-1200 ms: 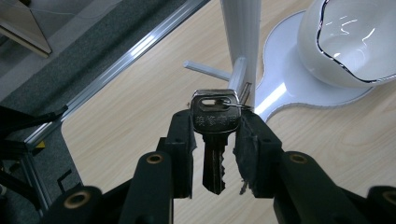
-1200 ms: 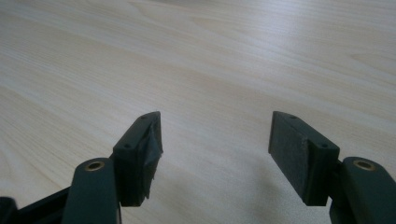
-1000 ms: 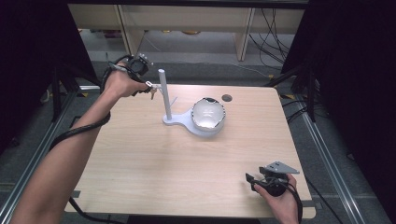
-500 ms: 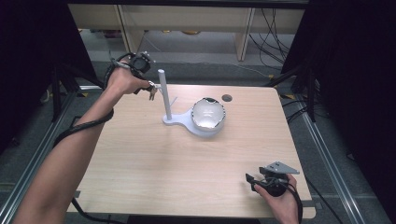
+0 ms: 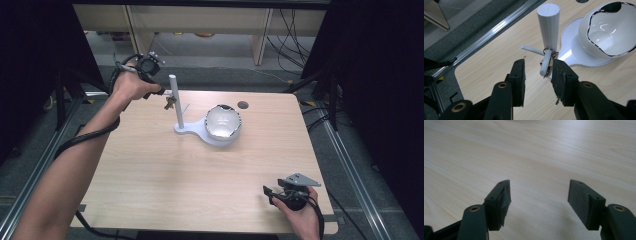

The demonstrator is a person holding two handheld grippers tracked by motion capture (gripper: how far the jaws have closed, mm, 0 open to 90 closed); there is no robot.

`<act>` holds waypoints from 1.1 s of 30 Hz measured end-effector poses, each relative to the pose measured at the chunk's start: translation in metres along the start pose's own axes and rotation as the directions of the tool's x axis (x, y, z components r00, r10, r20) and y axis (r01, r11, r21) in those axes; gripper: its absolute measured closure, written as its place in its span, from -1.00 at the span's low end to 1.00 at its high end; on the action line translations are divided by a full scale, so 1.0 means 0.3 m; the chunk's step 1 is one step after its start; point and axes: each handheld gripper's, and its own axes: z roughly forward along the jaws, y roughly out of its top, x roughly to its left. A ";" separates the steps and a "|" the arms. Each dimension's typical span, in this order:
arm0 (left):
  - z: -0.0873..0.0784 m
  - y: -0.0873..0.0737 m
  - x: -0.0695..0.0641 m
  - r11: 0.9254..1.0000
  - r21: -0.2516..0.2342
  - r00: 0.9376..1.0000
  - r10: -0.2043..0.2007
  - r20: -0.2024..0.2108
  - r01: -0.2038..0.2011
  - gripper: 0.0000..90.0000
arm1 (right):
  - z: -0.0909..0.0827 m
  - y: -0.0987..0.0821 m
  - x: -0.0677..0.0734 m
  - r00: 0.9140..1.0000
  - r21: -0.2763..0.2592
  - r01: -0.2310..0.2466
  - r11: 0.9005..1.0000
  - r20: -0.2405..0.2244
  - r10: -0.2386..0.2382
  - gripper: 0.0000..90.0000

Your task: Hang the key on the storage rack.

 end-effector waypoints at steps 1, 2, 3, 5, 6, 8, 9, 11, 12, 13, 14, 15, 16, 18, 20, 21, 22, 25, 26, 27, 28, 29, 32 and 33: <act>-0.001 0.000 0.000 1.000 -0.002 1.000 0.002 0.001 -0.002 0.37 | 0.000 0.000 0.000 1.000 0.001 0.000 1.000 0.000 0.000 -0.20; -0.003 -0.001 -0.001 1.000 -0.004 1.000 0.004 0.001 -0.004 0.37 | 0.001 0.000 0.001 1.000 0.002 0.000 1.000 0.000 0.000 -0.20; -0.003 -0.001 -0.001 1.000 -0.004 1.000 0.004 0.001 -0.004 0.37 | 0.001 0.000 0.001 1.000 0.002 0.000 1.000 0.000 0.000 -0.20; -0.007 -0.003 -0.002 1.000 -0.004 1.000 0.007 0.002 -0.007 0.36 | 0.006 -0.002 0.007 1.000 -0.001 -0.024 1.000 -0.019 0.024 -0.20; -0.008 -0.003 -0.002 1.000 -0.005 1.000 0.005 0.000 -0.005 0.36 | 0.004 -0.002 0.014 0.999 0.005 -0.049 0.999 -0.015 0.049 -0.20; -0.010 -0.006 -0.001 1.000 -0.007 1.000 0.007 -0.004 -0.007 0.35 | 0.011 -0.002 0.006 1.000 -0.007 -0.011 1.000 -0.002 0.011 -0.20; -0.010 -0.008 0.000 1.000 -0.009 1.000 0.008 -0.003 -0.008 0.34 | 0.010 0.000 0.007 1.000 0.012 -0.017 1.000 0.006 0.017 -0.20; -0.011 -0.010 0.000 1.000 -0.010 1.000 0.001 -0.004 -0.001 0.34 | 0.008 0.000 0.005 1.000 0.017 -0.012 1.000 0.000 0.012 -0.20; -0.013 -0.015 -0.001 1.000 -0.018 1.000 0.003 -0.005 -0.003 0.31 | 0.006 -0.001 0.004 1.000 0.016 -0.013 1.000 -0.011 0.013 -0.20; -0.013 -0.015 -0.001 1.000 -0.018 1.000 0.003 -0.005 -0.003 0.29 | 0.005 -0.001 0.004 1.000 0.016 -0.014 1.000 -0.010 0.014 -0.20; -0.018 -0.024 -0.004 1.000 -0.026 1.000 0.008 -0.005 -0.008 0.26 | 0.005 -0.001 0.004 1.000 0.016 -0.014 1.000 -0.010 0.014 -0.20; -0.018 -0.024 -0.004 1.000 -0.026 1.000 0.008 -0.005 -0.008 0.23 | 0.005 -0.001 0.004 1.000 0.016 -0.014 1.000 -0.010 0.014 -0.20; -0.025 -0.035 -0.006 0.999 -0.046 1.000 0.011 -0.007 -0.011 0.20 | 0.004 -0.002 0.000 1.000 0.009 -0.008 1.000 -0.024 0.009 -0.20; -0.031 -0.049 -0.009 0.998 -0.058 1.000 0.012 -0.010 -0.012 0.19 | 0.006 -0.002 0.002 1.000 0.005 -0.013 1.000 -0.016 0.013 -0.20; -0.033 -0.057 -0.009 0.998 -0.068 1.000 0.012 -0.008 -0.013 0.18 | 0.006 -0.002 0.003 1.000 0.004 -0.014 1.000 -0.015 0.014 -0.20; -0.036 -0.064 -0.010 0.997 -0.076 1.000 0.014 -0.009 -0.015 0.15 | 0.006 -0.002 0.004 1.000 0.003 -0.012 1.000 -0.018 0.012 -0.20; -0.039 -0.068 -0.011 0.997 -0.077 1.000 0.013 -0.009 -0.014 0.14 | 0.007 -0.002 0.005 1.000 0.003 -0.013 1.000 -0.018 0.013 -0.20; -0.048 -0.091 -0.017 0.994 -0.105 1.000 0.013 -0.001 -0.013 0.08 | 0.004 -0.001 0.003 1.000 0.015 -0.010 1.000 -0.029 0.010 -0.20; -0.056 -0.107 -0.020 0.993 -0.120 1.000 0.020 -0.005 -0.020 0.05 | 0.009 -0.001 0.003 1.000 0.014 0.000 1.000 0.001 0.000 -0.20; -0.056 -0.107 -0.020 0.993 -0.120 1.000 0.020 -0.005 -0.020 0.03 | 0.008 -0.001 0.006 1.000 0.017 -0.014 1.000 0.005 0.014 -0.20; -0.060 -0.115 -0.022 0.992 -0.127 1.000 0.021 -0.010 -0.022 0.03 | 0.008 -0.001 0.006 1.000 0.017 -0.014 1.000 0.005 0.014 -0.20; -0.064 -0.126 -0.025 0.990 -0.137 1.000 0.022 -0.014 -0.023 0.02 | 0.008 -0.002 0.005 1.000 0.012 -0.006 1.000 -0.001 0.006 -0.20; -0.069 -0.155 -0.033 0.984 -0.176 1.000 0.017 -0.011 -0.018 -0.06 | 0.005 -0.001 0.004 1.000 0.011 -0.007 1.000 -0.022 0.008 -0.20; -0.071 -0.162 -0.035 0.983 -0.180 1.000 0.016 -0.008 -0.017 -0.10 | 0.007 -0.002 0.006 1.000 0.002 -0.009 1.000 -0.012 0.009 -0.20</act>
